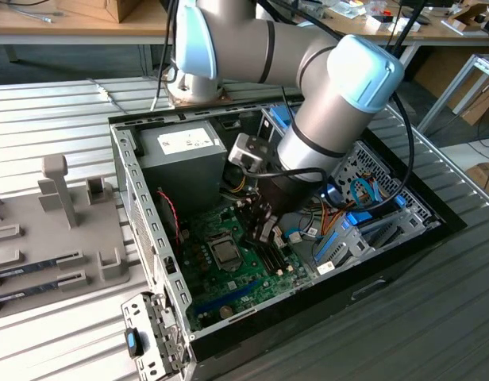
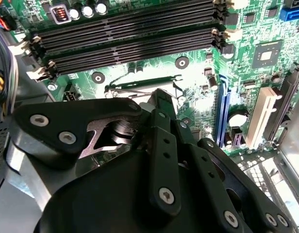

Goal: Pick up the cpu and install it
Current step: 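Install the first cpu locking lever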

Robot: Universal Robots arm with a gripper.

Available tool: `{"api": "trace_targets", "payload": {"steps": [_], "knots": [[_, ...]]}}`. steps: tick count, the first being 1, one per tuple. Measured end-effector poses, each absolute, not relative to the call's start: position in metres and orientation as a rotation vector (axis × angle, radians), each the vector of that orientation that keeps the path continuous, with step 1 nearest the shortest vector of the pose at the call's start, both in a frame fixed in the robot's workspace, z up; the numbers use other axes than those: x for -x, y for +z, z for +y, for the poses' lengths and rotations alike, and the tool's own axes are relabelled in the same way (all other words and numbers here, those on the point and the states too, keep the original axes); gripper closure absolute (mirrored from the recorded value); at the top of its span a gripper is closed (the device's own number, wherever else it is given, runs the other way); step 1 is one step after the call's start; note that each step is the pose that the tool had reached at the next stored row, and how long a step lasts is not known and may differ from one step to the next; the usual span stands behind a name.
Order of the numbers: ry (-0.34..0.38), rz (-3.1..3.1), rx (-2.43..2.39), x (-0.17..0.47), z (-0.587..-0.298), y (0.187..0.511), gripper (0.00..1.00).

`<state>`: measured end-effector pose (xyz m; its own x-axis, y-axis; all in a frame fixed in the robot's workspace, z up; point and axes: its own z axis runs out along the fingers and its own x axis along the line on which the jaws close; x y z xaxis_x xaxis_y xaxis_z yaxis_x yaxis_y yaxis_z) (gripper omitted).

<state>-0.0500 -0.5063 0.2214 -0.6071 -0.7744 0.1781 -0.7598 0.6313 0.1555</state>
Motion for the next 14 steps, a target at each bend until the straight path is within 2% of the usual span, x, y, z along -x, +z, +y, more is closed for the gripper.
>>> {"api": "trace_targets", "payload": {"steps": [14], "knots": [[-0.094, -2.621, -1.261, 0.0418, -0.5095, 0.2114, 0.89]]}}
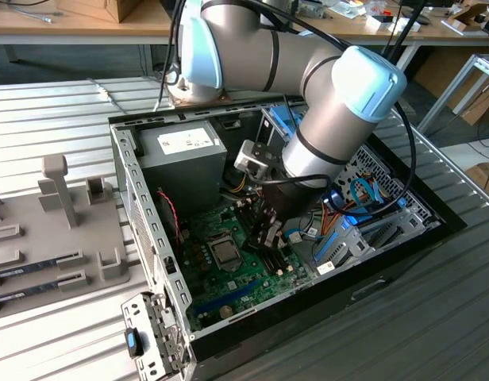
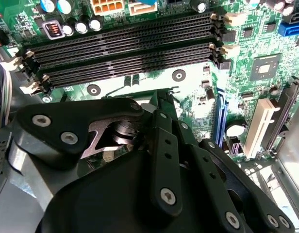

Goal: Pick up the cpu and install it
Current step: 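Install the first cpu locking lever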

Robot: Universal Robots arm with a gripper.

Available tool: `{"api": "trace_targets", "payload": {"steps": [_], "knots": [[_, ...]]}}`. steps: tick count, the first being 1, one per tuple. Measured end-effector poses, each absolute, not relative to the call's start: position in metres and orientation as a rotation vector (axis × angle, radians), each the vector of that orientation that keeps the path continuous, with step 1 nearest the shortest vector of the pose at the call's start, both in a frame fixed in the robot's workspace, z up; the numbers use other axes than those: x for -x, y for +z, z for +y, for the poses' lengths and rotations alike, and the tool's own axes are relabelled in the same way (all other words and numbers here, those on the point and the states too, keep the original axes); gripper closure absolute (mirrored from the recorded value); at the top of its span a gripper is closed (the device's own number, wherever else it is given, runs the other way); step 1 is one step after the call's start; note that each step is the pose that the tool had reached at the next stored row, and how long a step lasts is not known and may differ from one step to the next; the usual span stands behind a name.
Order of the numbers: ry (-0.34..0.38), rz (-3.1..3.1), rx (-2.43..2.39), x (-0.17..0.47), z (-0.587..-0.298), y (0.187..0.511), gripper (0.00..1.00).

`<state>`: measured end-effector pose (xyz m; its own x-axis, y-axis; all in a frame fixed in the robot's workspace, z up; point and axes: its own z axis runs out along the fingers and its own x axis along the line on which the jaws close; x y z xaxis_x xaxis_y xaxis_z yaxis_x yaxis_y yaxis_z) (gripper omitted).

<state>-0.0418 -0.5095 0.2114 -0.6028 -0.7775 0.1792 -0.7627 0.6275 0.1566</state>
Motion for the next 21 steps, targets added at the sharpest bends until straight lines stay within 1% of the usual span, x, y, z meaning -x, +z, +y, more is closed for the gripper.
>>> {"api": "trace_targets", "payload": {"steps": [13, 21], "knots": [[-0.089, -2.610, -1.280, 0.039, -0.510, 0.198, 0.89], [-0.081, -2.578, -1.340, 0.033, -0.511, 0.197, 0.89]]}}
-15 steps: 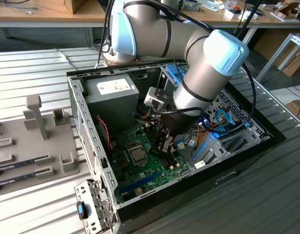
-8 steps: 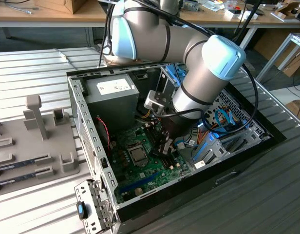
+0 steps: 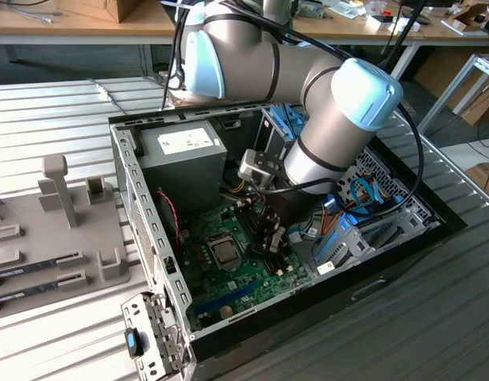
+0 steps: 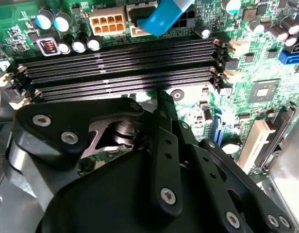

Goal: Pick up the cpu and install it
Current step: 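Install the first cpu locking lever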

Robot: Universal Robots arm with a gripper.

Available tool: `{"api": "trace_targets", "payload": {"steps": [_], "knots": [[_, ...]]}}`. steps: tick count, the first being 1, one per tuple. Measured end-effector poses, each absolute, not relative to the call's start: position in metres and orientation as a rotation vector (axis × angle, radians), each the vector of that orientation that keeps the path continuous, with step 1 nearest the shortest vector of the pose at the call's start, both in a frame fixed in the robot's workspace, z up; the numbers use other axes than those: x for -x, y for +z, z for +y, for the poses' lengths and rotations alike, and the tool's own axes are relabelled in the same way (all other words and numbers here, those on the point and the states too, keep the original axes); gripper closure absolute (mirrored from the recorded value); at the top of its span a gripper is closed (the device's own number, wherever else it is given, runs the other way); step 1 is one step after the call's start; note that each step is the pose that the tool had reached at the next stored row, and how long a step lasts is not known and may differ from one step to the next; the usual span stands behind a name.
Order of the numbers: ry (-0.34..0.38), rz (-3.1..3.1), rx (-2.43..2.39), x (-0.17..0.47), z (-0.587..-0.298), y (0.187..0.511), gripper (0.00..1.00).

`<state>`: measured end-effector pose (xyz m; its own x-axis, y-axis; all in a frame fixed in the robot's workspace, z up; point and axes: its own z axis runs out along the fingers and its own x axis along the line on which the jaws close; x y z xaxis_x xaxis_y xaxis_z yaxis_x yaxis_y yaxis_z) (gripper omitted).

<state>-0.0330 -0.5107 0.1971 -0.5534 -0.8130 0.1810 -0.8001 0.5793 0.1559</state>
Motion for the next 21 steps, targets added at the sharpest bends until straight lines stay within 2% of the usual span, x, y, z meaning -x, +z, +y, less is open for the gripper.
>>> {"api": "trace_targets", "payload": {"steps": [21], "knots": [[-0.081, -2.577, -1.345, 0.051, -0.511, 0.205, 0.89]]}}
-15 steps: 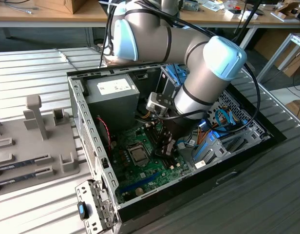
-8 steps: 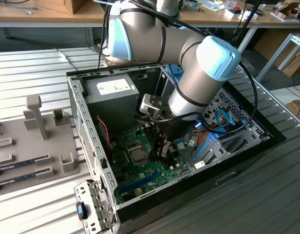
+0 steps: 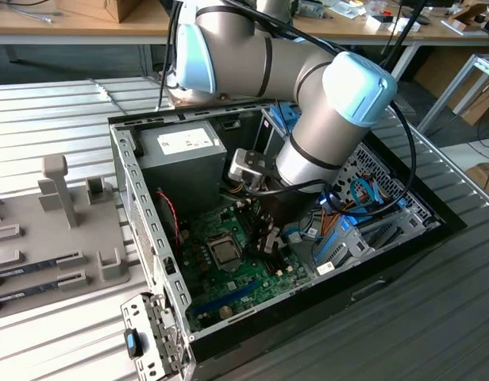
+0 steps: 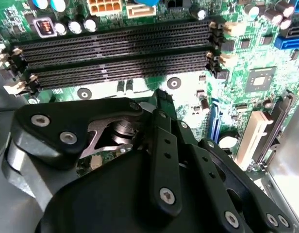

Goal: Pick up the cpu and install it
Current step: 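Install the first cpu locking lever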

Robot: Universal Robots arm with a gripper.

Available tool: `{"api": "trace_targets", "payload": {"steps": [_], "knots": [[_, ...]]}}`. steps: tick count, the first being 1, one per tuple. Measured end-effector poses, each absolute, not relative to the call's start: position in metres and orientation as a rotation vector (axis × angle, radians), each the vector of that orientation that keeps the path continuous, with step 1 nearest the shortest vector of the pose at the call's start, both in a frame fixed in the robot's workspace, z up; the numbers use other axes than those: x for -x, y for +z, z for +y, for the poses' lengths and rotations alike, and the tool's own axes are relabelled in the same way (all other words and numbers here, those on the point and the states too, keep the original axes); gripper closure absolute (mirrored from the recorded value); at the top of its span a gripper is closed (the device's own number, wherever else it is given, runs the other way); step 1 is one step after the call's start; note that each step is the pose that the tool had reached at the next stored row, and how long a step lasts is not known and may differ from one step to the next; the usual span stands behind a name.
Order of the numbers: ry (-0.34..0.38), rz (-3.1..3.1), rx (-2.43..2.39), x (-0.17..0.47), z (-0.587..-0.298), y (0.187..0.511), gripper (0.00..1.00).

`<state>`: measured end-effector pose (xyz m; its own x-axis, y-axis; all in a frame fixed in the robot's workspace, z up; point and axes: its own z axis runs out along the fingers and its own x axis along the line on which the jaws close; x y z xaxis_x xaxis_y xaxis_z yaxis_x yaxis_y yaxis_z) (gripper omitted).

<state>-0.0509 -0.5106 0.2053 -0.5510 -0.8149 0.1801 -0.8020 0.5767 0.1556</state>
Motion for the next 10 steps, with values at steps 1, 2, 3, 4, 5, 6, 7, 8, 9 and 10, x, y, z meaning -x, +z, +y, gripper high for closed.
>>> {"api": "trace_targets", "payload": {"steps": [1, 2, 3, 4, 5, 6, 7, 8, 9, 10], "knots": [[-0.080, -2.577, -1.345, 0.0558, -0.5099, 0.2053, 0.89], [-0.080, -2.577, -1.344, 0.0582, -0.5091, 0.2054, 0.89], [-0.080, -2.577, -1.345, 0.0594, -0.5086, 0.2054, 0.89], [-0.081, -2.577, -1.345, 0.0603, -0.5082, 0.2053, 0.89], [-0.081, -2.577, -1.344, 0.0619, -0.5074, 0.2053, 0.89], [-0.081, -2.578, -1.344, 0.0626, -0.5071, 0.2050, 0.89], [-0.081, -2.577, -1.345, 0.0626, -0.5071, 0.2052, 0.89], [-0.081, -2.577, -1.345, 0.0626, -0.5072, 0.2052, 0.89], [-0.081, -2.577, -1.345, 0.0626, -0.5072, 0.2052, 0.89], [-0.081, -2.577, -1.345, 0.0624, -0.5074, 0.2051, 0.89]]}}
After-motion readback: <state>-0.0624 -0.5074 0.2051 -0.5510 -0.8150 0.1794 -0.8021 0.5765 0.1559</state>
